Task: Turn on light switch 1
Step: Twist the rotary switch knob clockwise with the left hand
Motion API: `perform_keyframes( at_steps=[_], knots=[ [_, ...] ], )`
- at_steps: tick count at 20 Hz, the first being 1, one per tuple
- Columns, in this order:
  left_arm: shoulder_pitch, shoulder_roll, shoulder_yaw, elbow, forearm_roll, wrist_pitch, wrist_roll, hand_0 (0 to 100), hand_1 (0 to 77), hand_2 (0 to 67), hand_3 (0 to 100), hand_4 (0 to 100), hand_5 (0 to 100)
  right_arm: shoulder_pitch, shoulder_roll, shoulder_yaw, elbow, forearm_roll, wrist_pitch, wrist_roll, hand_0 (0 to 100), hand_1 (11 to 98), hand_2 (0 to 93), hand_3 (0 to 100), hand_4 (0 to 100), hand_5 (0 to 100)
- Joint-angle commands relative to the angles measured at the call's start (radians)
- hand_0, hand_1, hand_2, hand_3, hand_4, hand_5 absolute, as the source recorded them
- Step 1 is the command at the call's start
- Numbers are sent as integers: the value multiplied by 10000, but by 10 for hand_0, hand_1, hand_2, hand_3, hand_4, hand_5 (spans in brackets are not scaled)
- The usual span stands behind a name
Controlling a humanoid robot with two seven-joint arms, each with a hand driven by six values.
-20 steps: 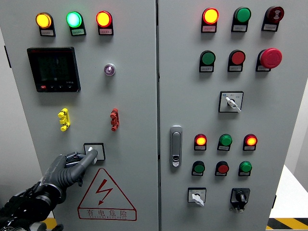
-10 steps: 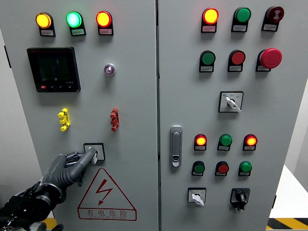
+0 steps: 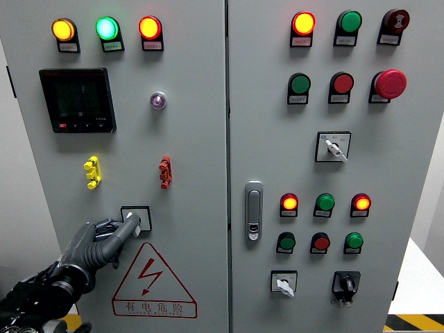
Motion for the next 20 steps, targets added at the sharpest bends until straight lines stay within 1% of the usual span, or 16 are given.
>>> perform_keyframes(
  at_steps=[1,8,9,10,12,13,14,15,16,17,19,20],
  knots=[
    [-1,-6,0,4,3,8,0,1000,528,539,975,1000,952,0,0,1,0,0,5,0,0,194,0,197,194,105],
    [-1,-6,-16,-11,3,8,0,1000,491,536,981,1000,955,0,0,1,0,0,5,0,0,197,0,197,194,105],
    [-1,-6,-16,-11,3,8,0,1000,490,536,981,1000,955,0,16,1,0,0,5,0,0,197,0,197,194,105],
    [-1,-6,-16,-11,3,8,0,1000,488,536,982,1000,956,0,0,1,0,0,5,0,0,197,0,197,194,105],
    [-1,-6,0,-11,3,8,0,1000,485,536,982,1000,958,0,0,1,0,0,-10,0,0,197,0,197,194,105],
    [-1,-6,0,-11,3,8,0,1000,485,536,982,1000,959,0,16,1,0,0,-11,0,0,197,0,197,194,105],
    [-1,-6,0,-11,3,8,0,1000,486,536,983,1000,959,0,0,1,0,0,5,0,0,198,0,197,194,105],
    [-1,-6,0,-11,3,8,0,1000,487,536,983,1000,959,0,0,1,0,0,5,0,0,198,0,197,194,105],
    [-1,-6,0,-11,3,8,30,1000,488,536,983,1000,960,0,16,1,0,0,5,0,0,198,0,197,194,105],
    [-1,9,0,-11,3,8,76,1000,494,537,984,1000,960,0,0,1,0,0,-10,0,0,199,0,197,194,105],
    [-1,9,0,-11,3,8,107,1000,501,537,984,1000,961,0,0,1,0,0,5,0,0,199,0,197,194,105],
    [-1,9,0,-11,3,8,107,1000,514,538,984,1000,962,0,16,1,0,0,5,0,0,199,0,197,194,105]
  ],
)
